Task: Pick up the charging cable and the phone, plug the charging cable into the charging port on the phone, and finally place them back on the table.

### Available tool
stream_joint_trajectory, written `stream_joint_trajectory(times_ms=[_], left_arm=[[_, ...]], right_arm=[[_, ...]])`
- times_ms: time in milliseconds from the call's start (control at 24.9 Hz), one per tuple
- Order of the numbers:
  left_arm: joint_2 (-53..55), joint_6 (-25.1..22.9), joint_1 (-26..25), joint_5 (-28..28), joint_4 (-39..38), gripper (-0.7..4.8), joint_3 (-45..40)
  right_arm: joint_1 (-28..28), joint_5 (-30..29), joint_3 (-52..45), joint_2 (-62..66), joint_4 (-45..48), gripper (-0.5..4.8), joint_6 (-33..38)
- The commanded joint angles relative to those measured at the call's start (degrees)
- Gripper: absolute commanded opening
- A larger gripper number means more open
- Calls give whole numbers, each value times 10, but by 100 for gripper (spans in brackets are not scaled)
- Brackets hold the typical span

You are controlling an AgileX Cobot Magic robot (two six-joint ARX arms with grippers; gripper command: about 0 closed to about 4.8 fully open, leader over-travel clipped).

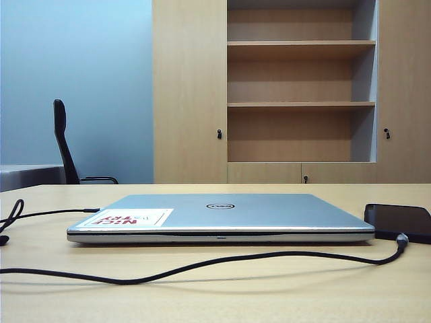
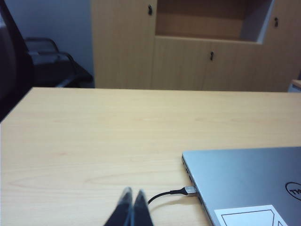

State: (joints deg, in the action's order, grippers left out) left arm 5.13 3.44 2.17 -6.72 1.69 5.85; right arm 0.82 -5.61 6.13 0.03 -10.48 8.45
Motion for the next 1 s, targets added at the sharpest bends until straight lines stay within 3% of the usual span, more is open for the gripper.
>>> stream_joint_trajectory(times_ms=[40,281,522,1003], left_arm=[[-18,-2,0,-2,14,-6,-18],[-48,-7,1,-2,14,-6,-57],[-48,-46,1,-2,13,-6,-57],[-48,-45,1,-2,14,-6,-57]], right_arm=[[0,0,4,-1,9,13,-1],[0,0,4,-1,-3,14,-1],[0,-1,4,-1,-4,14,-1],[0,0,4,-1,-4,13,-1]])
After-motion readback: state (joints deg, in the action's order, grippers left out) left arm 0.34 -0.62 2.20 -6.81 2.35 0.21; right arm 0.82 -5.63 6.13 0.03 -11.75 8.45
